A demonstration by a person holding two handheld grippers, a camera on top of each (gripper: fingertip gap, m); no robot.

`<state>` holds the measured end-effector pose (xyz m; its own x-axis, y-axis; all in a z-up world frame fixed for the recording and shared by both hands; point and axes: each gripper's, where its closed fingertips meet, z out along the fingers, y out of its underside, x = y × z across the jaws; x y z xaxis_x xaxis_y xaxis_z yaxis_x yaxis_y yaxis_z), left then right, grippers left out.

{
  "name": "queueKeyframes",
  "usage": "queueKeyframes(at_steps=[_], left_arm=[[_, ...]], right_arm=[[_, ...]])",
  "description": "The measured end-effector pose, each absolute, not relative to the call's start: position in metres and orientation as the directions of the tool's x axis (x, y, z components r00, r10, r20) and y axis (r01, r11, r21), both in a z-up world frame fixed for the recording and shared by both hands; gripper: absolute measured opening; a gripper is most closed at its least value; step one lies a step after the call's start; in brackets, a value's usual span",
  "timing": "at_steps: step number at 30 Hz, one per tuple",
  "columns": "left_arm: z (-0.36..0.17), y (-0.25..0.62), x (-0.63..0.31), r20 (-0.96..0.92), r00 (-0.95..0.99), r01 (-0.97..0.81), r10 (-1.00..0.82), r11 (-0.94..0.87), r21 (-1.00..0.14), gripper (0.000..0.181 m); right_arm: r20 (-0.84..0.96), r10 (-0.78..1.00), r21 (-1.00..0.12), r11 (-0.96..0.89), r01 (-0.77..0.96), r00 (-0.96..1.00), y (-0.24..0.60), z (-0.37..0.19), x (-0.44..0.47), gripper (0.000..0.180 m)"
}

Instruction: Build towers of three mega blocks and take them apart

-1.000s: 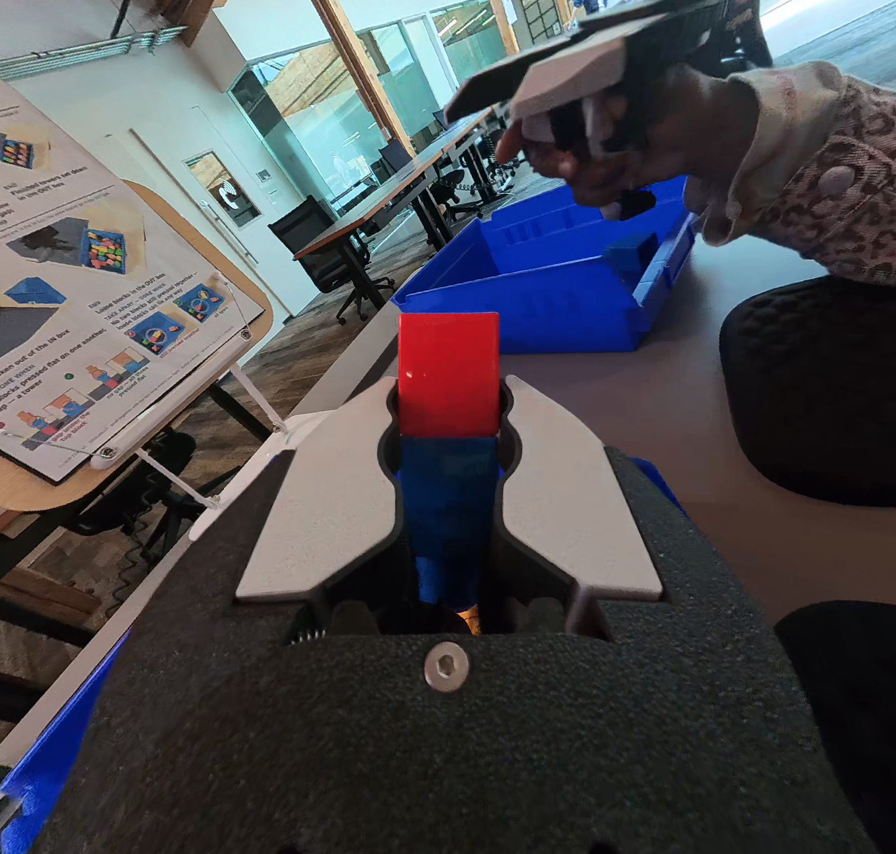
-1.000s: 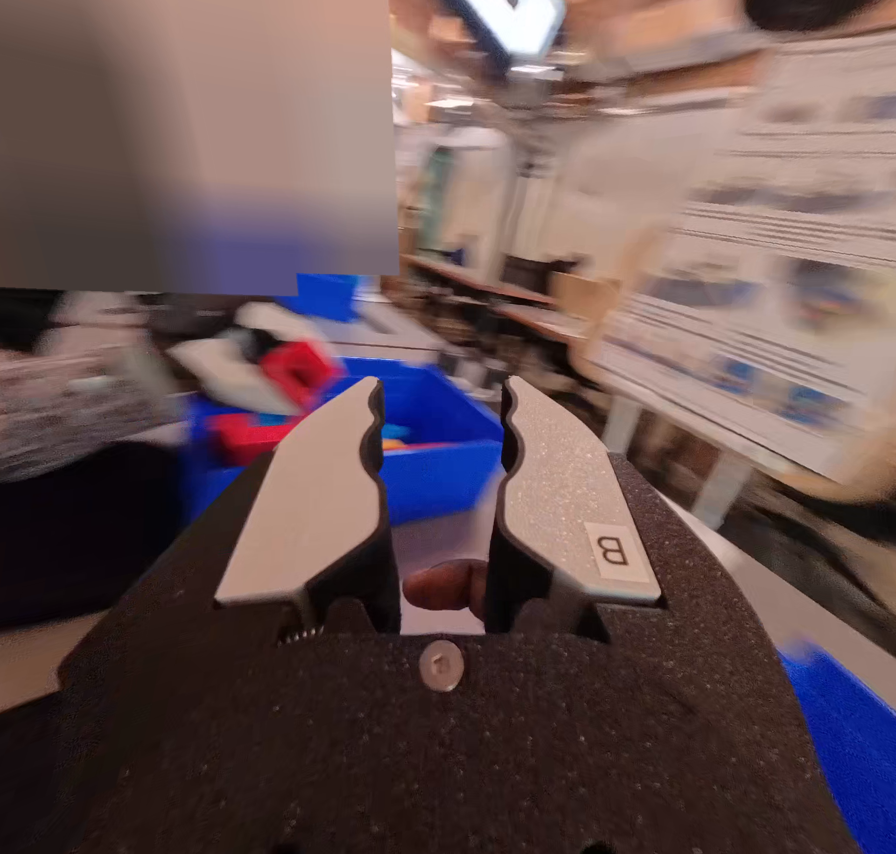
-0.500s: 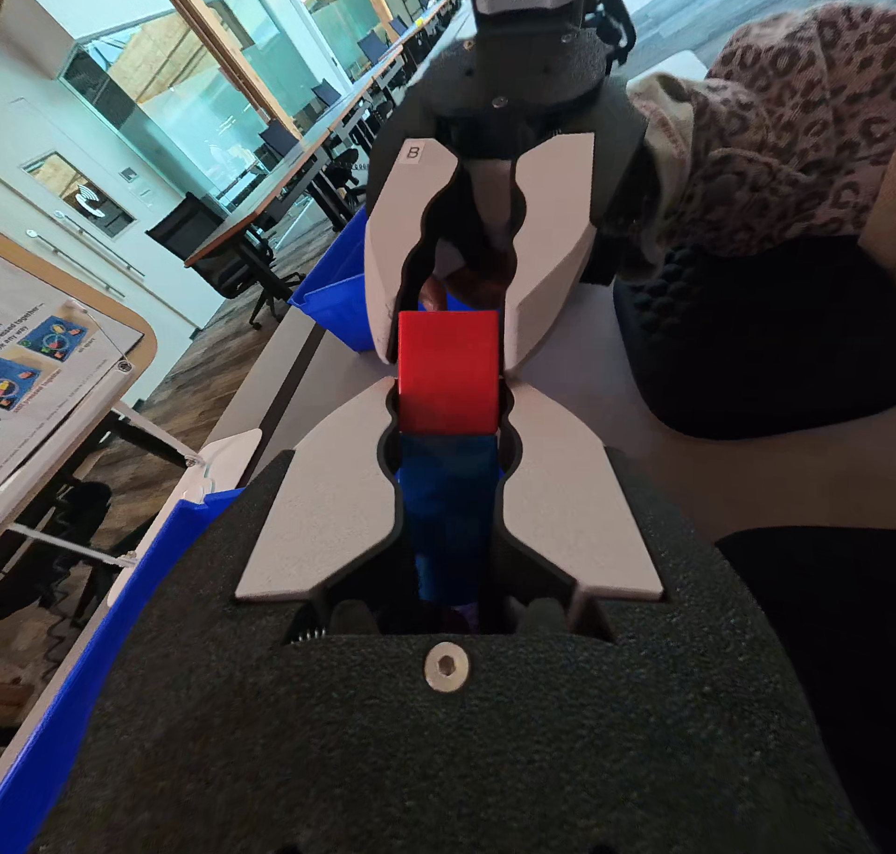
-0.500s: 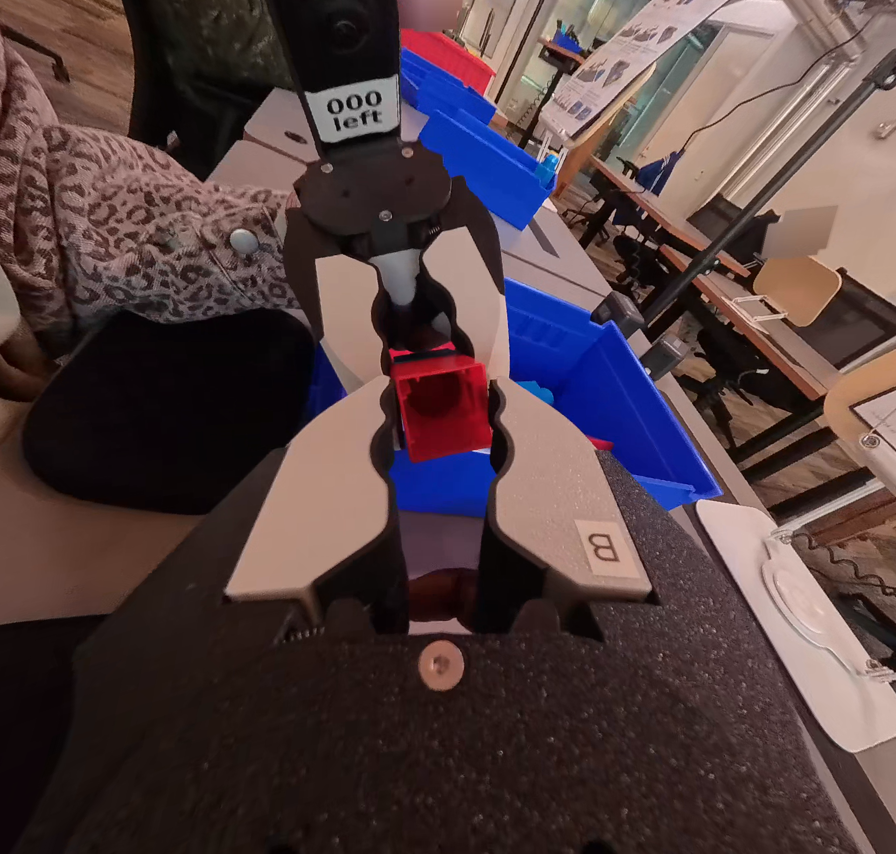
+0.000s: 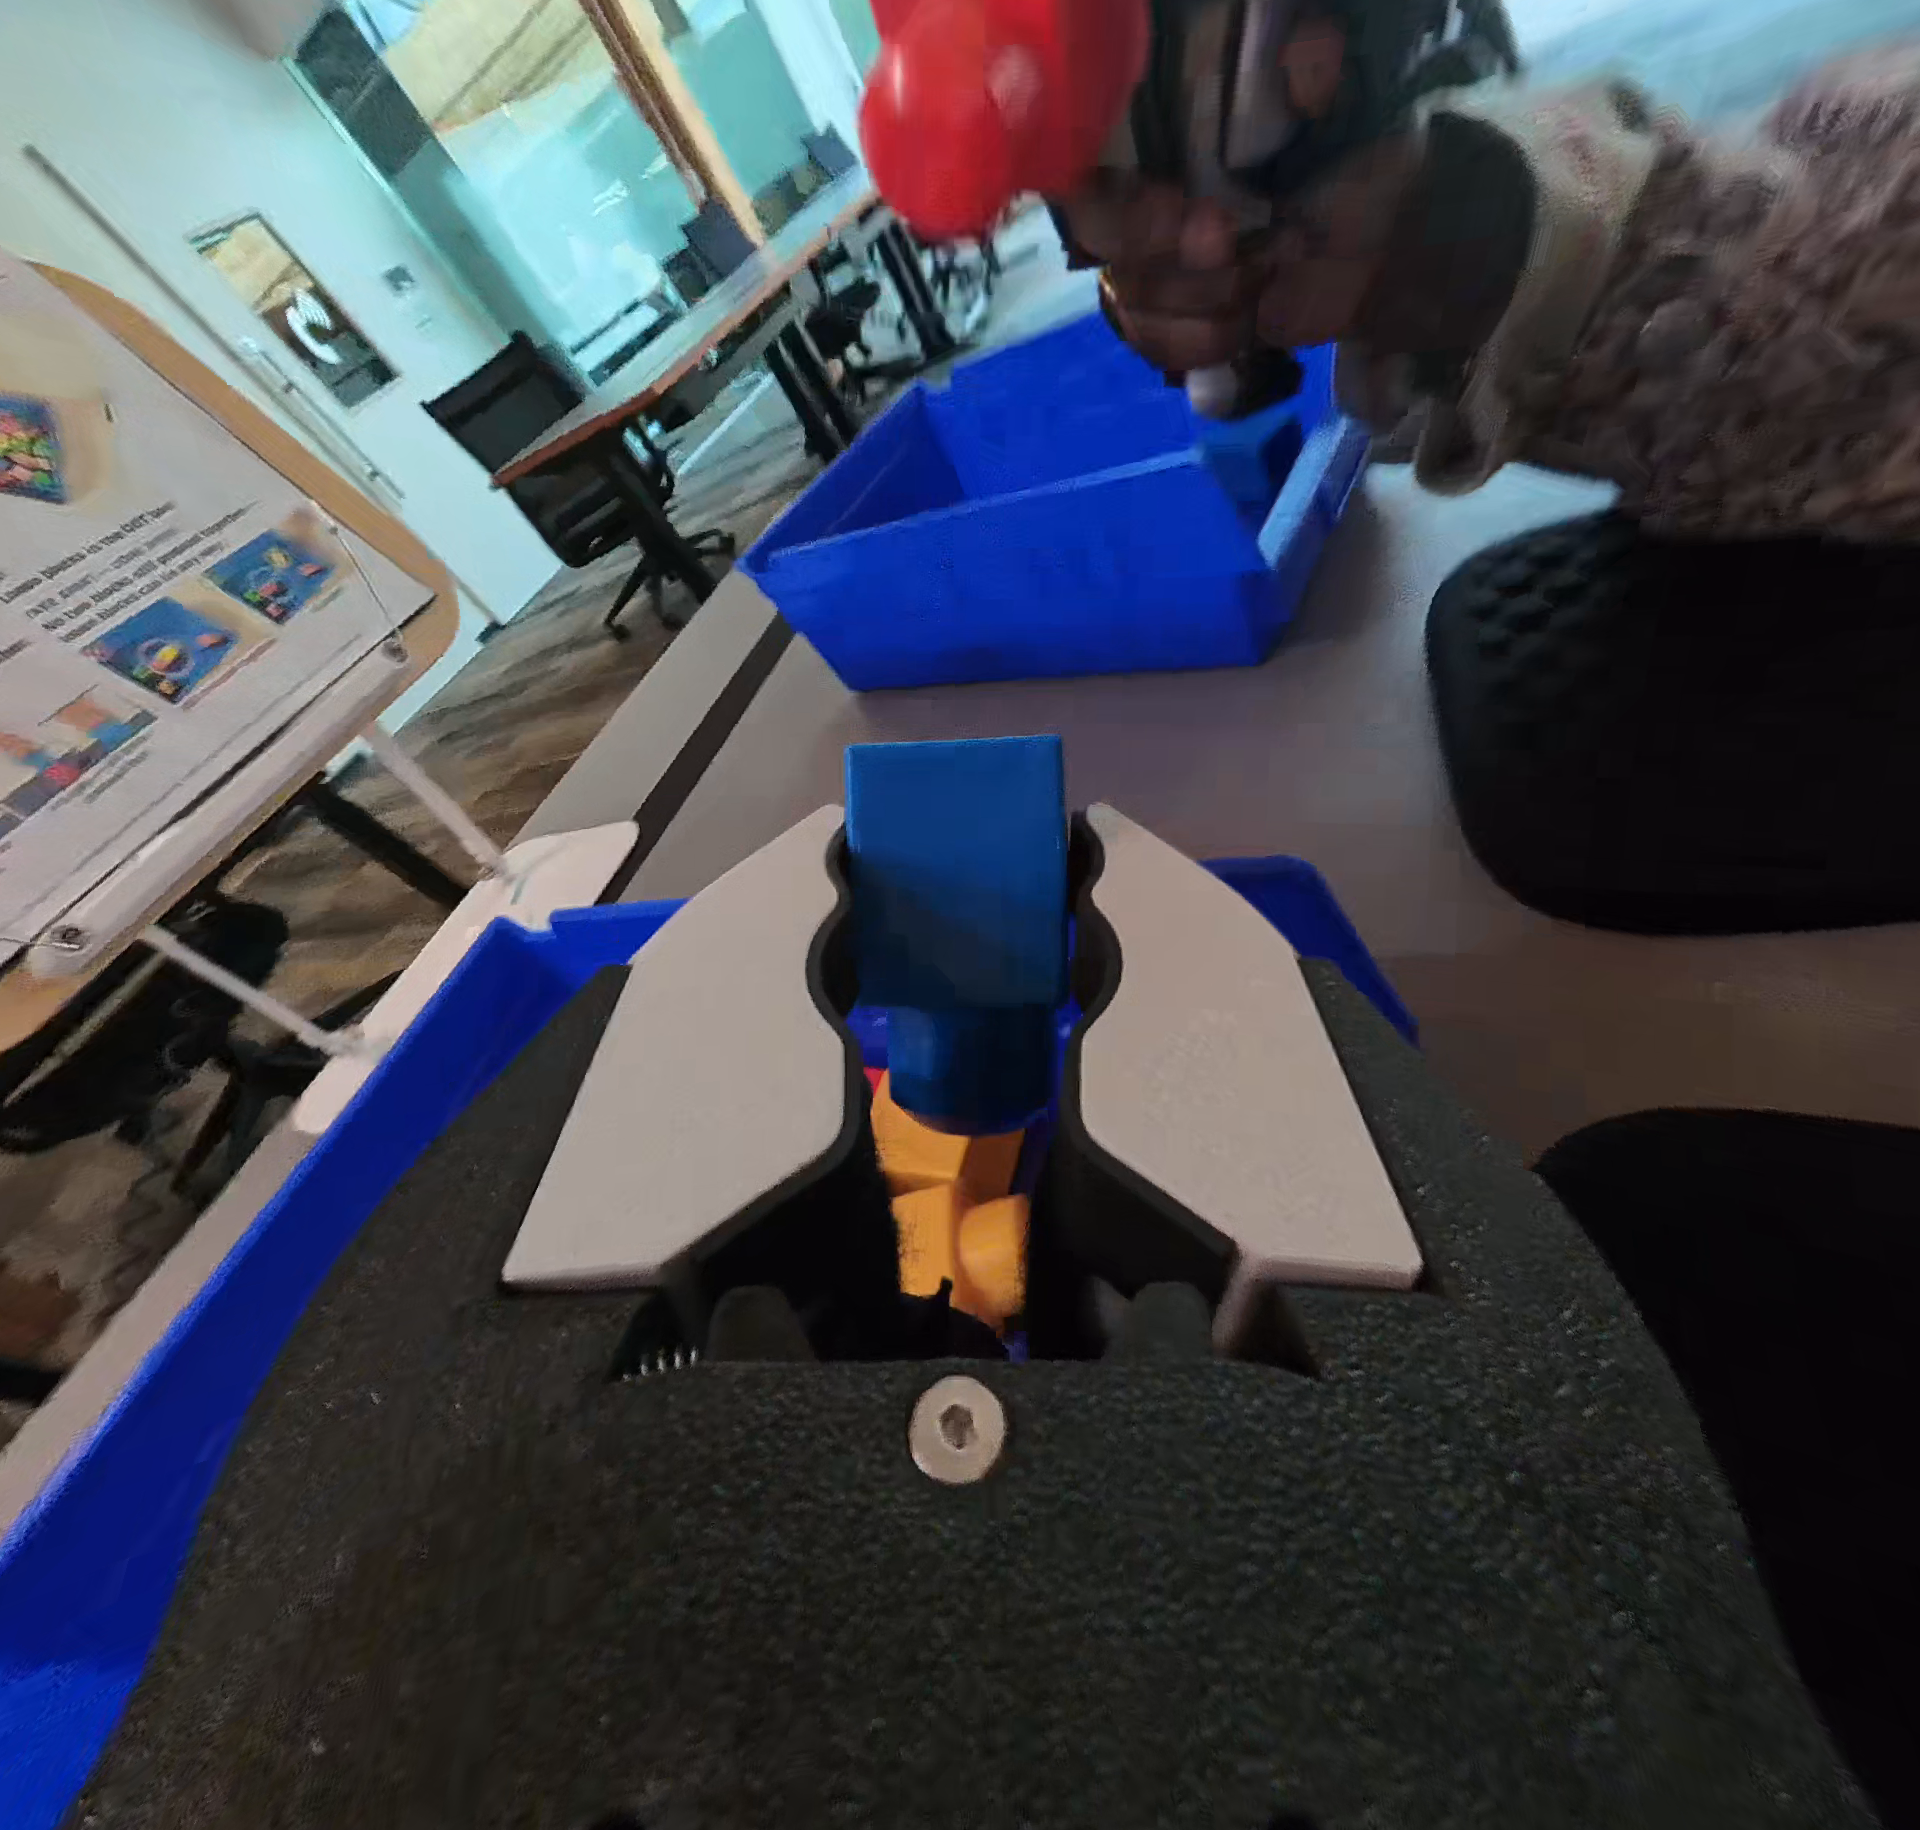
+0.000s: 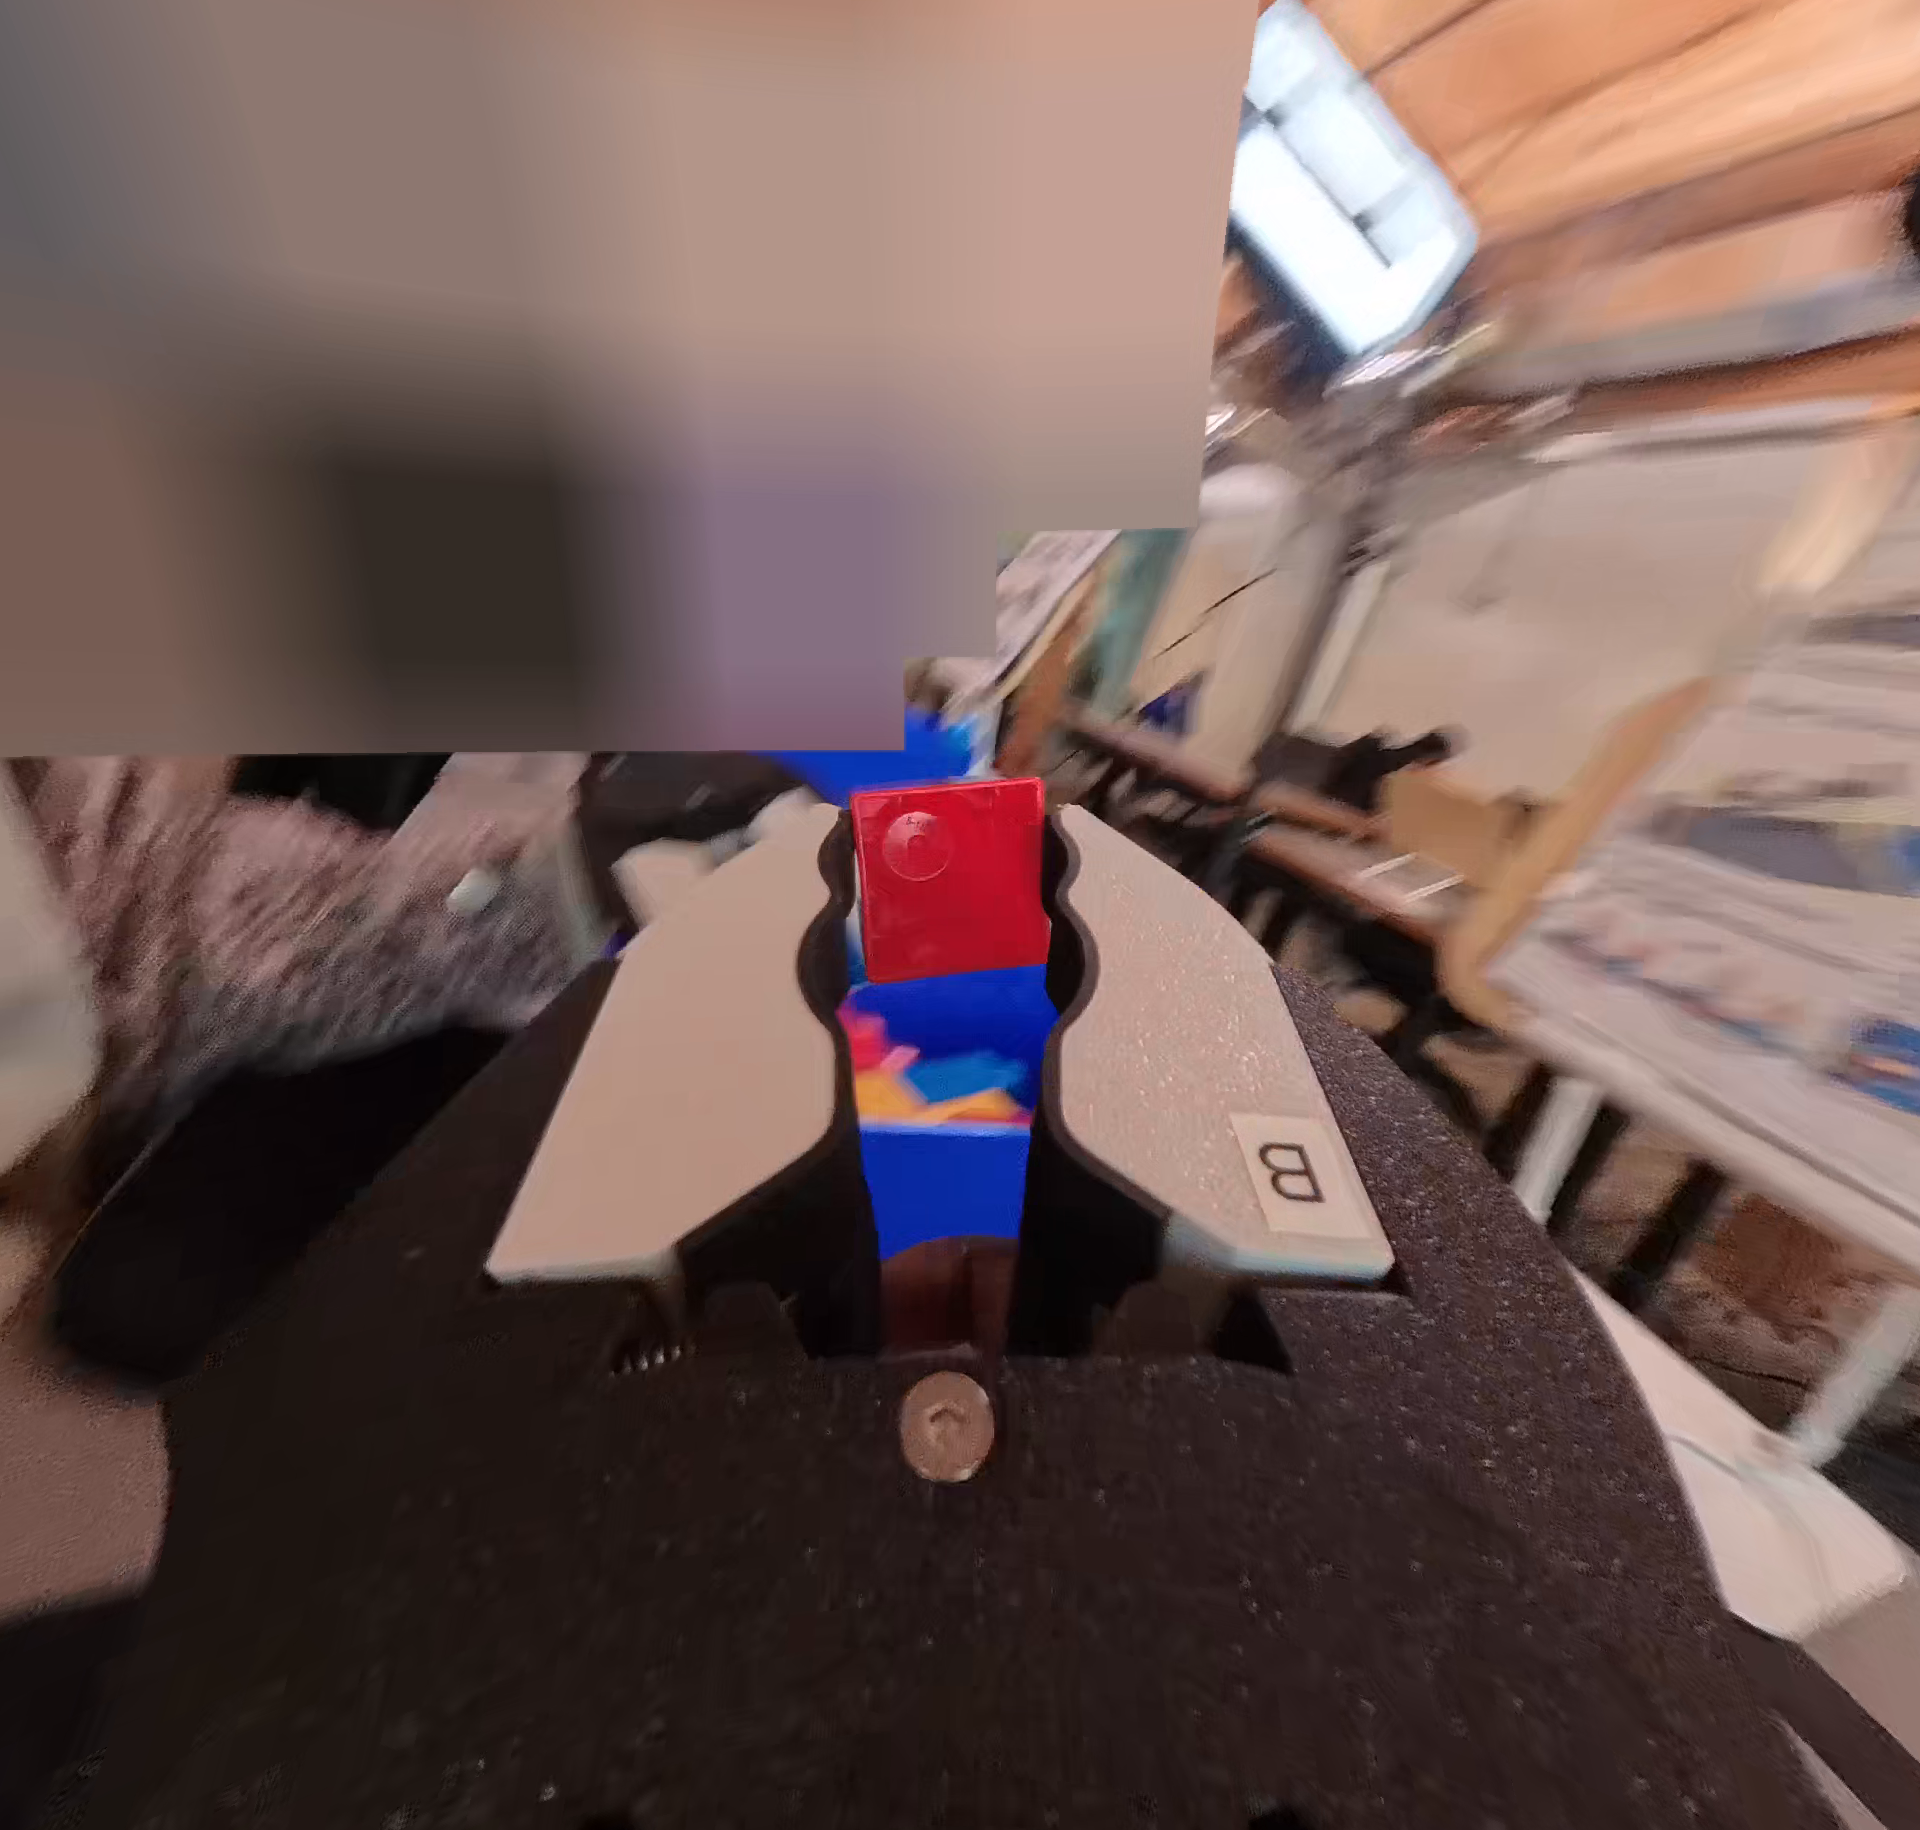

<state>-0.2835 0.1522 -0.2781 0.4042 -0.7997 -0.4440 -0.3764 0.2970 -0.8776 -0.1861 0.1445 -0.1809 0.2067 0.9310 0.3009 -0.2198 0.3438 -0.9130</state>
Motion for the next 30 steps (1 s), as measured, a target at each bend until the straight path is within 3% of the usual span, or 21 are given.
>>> queueKeyframes(at_steps=[3,5,8,11,15,23,30], left_arm=[[-0.257,0.144,-0.279,-0.394,0.417,-0.238,-0.819,0.320,-0.917,0.038],[-0.258,0.145,-0.277,-0.418,0.418,-0.256,-0.806,0.337,-0.906,0.038],[-0.266,0.149,-0.276,-0.439,0.418,-0.303,-0.795,0.333,-0.893,0.038],[-0.270,0.150,-0.274,-0.457,0.414,-0.329,-0.787,0.339,-0.882,0.039],[-0.272,0.151,-0.273,-0.466,0.408,-0.343,-0.785,0.342,-0.875,0.039],[-0.277,0.150,-0.270,-0.488,0.390,-0.374,-0.781,0.350,-0.859,0.038],[-0.278,0.150,-0.270,-0.494,0.388,-0.379,-0.778,0.354,-0.855,0.039]], right_arm=[[0.171,0.816,-0.872,0.386,-0.302,0.552,0.193,-0.156,-0.117,0.034],[0.133,0.619,-0.908,0.389,-0.155,0.774,0.232,-0.167,-0.076,0.034],[0.067,0.348,-0.976,0.216,-0.010,0.935,0.276,-0.201,-0.025,0.035],[-0.009,0.159,-1.000,-0.028,-0.005,0.987,0.303,-0.245,0.013,0.035],[-0.033,0.069,-0.964,-0.267,-0.014,0.997,0.318,-0.295,0.034,0.035],[0.126,-0.128,-0.882,-0.469,0.052,0.984,0.327,-0.345,0.080,0.035],[0.155,-0.138,-0.832,-0.552,0.054,0.978,0.324,-0.365,0.088,0.036]])
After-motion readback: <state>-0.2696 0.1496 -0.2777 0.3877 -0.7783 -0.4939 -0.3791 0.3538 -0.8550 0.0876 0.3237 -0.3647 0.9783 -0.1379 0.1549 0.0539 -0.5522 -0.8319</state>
